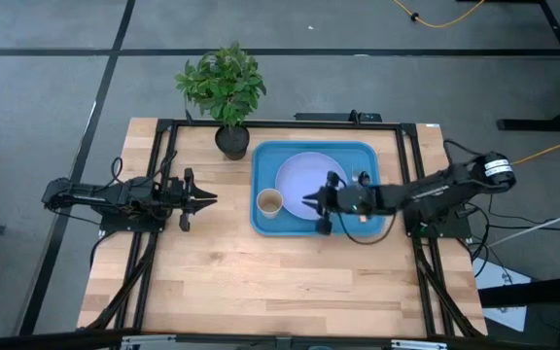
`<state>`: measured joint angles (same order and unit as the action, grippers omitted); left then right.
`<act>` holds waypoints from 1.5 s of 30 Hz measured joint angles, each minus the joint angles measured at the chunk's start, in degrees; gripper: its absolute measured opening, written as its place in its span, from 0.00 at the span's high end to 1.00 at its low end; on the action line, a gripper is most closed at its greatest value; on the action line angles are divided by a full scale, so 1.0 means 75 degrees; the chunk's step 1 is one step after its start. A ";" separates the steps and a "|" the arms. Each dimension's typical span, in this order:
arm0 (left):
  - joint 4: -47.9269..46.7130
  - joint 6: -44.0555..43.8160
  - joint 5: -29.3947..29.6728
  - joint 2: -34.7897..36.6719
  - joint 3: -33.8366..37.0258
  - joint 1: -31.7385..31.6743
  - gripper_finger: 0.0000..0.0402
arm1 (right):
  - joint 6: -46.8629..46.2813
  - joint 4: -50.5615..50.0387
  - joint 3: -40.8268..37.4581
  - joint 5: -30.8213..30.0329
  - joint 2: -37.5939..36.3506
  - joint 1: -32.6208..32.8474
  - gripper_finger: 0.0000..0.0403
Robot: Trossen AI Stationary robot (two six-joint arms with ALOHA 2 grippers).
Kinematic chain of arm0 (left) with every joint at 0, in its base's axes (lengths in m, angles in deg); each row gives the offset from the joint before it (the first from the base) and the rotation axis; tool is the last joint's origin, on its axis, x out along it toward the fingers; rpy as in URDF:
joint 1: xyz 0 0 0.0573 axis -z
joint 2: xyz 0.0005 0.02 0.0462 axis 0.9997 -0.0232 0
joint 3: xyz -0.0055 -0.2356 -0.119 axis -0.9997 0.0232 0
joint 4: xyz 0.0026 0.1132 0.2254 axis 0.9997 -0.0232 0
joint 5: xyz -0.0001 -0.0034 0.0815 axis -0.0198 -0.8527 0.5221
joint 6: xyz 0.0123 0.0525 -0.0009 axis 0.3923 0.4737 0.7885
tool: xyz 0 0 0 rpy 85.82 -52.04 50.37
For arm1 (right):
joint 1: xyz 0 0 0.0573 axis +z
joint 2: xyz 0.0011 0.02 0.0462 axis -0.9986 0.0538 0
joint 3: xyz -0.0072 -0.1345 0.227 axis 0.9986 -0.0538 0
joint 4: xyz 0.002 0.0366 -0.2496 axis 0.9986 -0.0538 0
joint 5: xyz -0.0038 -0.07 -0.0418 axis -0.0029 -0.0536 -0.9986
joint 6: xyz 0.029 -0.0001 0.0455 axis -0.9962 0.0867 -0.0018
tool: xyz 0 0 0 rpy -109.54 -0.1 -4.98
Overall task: Pick and place plate/cup/fork/spoon on tray
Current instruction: Put the plate on the center of the tray
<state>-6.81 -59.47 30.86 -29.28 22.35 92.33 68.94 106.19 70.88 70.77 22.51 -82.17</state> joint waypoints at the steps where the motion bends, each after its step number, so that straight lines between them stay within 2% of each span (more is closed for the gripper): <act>1: 0.0000 0.0002 0.0001 0.0000 -0.0002 -0.0002 0.86 | -0.0093 -0.0543 0.0198 0.0238 0.0000 -0.0220 0.83; 5: 0.0000 0.0001 0.0000 -0.0002 -0.0001 0.0000 0.86 | -0.0514 -0.3118 0.0890 0.0591 0.0000 -0.0854 0.83; 9: 0.0000 0.0000 0.0003 0.0000 0.0000 0.0000 0.86 | -0.0726 -0.4611 0.0993 0.0673 0.0000 -0.1043 0.83; 17: 0.0000 0.0003 0.0003 -0.0003 -0.0003 0.0000 0.86 | 0.0055 -0.5024 0.0434 0.0686 0.0000 -0.1317 0.83; 33: 0.0000 0.0002 0.0001 -0.0002 -0.0001 0.0000 0.86 | -0.0327 -0.6125 0.0412 0.0244 -0.0003 -0.1760 0.83; 45: 0.0000 0.0002 0.0002 0.0000 -0.0001 -0.0001 0.86 | -0.0627 -0.6302 0.0412 -0.0125 -0.0005 -0.1762 0.83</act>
<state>-6.81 -59.45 30.88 -29.28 22.34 92.33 64.24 58.93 73.97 69.83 22.47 -95.39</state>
